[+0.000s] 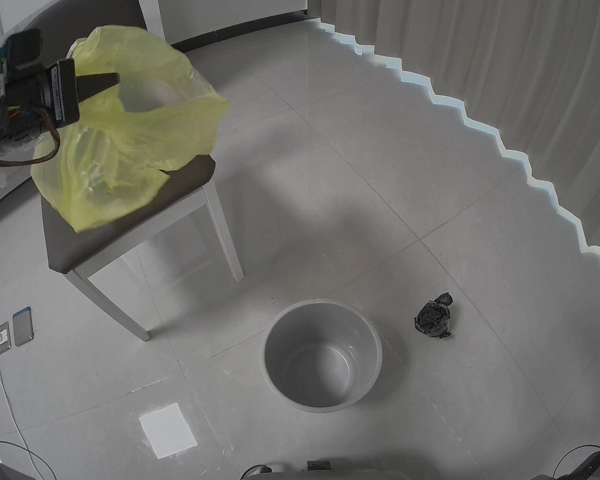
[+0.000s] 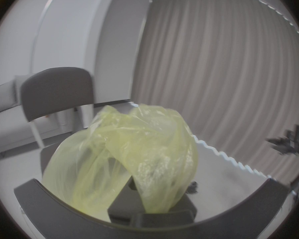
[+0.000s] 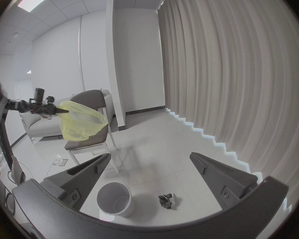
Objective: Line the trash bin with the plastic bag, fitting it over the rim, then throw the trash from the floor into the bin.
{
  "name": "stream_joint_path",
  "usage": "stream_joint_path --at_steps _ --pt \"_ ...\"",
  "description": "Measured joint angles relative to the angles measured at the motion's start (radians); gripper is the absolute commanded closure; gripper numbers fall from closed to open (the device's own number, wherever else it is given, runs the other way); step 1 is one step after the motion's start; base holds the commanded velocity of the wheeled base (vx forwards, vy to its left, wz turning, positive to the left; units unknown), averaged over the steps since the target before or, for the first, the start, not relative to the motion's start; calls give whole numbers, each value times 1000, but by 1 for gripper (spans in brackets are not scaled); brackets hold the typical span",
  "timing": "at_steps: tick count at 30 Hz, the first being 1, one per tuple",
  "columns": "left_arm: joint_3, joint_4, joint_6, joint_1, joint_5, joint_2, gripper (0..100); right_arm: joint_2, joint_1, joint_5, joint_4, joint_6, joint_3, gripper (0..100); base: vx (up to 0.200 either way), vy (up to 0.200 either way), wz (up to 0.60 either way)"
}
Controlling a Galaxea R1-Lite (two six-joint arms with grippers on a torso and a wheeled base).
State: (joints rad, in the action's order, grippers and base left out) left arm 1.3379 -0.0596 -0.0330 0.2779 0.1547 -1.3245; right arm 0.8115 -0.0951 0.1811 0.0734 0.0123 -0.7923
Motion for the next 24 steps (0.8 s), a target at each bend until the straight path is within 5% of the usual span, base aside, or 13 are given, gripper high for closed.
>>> stream_joint_path --at_steps 9,18,24 --pt "131 -341 122 277 130 116 100 394 -107 -12 2 -3 -322 0 0 0 0" --pt "105 -369 200 343 260 134 100 611 -136 51 -10 -6 -513 0 0 0 0" --pt "116 -348 210 359 275 110 100 666 -130 78 -11 -12 -511 0 0 0 0"
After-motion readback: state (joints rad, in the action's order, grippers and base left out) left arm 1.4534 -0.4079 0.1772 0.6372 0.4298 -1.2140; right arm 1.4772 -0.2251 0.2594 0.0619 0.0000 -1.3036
